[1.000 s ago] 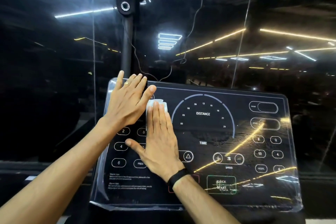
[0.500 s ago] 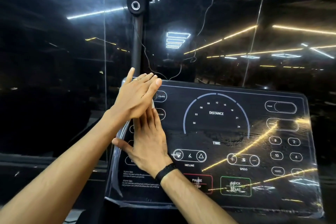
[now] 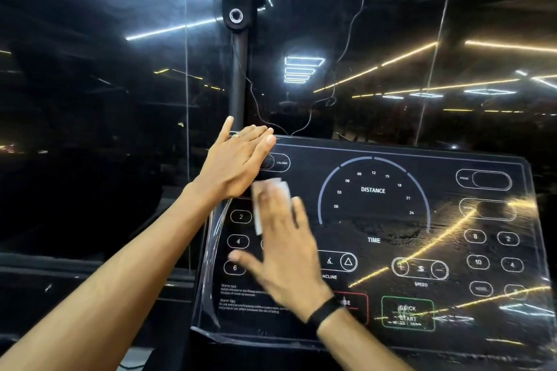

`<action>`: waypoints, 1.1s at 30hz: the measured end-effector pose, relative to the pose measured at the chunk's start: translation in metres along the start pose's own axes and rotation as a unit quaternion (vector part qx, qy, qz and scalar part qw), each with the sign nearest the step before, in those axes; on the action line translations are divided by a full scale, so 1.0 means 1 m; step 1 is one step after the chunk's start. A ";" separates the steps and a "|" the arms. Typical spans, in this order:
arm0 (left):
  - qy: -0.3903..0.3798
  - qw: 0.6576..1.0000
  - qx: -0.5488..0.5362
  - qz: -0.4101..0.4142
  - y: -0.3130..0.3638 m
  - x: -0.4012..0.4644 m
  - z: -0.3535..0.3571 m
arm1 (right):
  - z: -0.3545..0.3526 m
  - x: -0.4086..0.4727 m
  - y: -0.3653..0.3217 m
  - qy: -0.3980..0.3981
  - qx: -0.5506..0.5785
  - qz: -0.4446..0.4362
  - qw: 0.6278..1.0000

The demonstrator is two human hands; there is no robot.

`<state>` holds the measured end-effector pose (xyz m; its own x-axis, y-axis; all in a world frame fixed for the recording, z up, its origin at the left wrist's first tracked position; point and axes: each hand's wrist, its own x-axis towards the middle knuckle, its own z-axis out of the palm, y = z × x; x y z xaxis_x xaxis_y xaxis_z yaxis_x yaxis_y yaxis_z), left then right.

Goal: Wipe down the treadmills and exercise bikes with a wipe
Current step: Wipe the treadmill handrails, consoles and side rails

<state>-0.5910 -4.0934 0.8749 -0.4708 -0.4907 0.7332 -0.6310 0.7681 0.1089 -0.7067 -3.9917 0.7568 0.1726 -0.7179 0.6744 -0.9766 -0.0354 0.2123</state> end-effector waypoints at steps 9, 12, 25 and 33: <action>0.034 0.998 0.049 -0.014 0.014 -0.005 0.008 | -0.008 0.016 -0.018 -0.021 -0.004 -0.009 1.000; 0.030 0.997 0.073 -0.021 0.019 -0.009 0.014 | -0.002 -0.031 0.008 -0.009 0.005 0.022 1.000; 0.022 0.993 0.110 -0.030 0.045 0.001 0.026 | -0.008 -0.050 0.034 -0.020 0.032 0.014 0.999; -0.023 0.995 0.096 0.027 0.077 0.018 0.039 | -0.034 -0.016 0.147 0.015 -0.022 0.254 0.967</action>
<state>-0.6723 -4.0588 0.8706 -0.5321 -0.4727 0.7024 -0.7082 0.7032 -0.0633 -0.8487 -3.9619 0.8007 -0.3238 -0.6145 0.7194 -0.9298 0.3474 -0.1218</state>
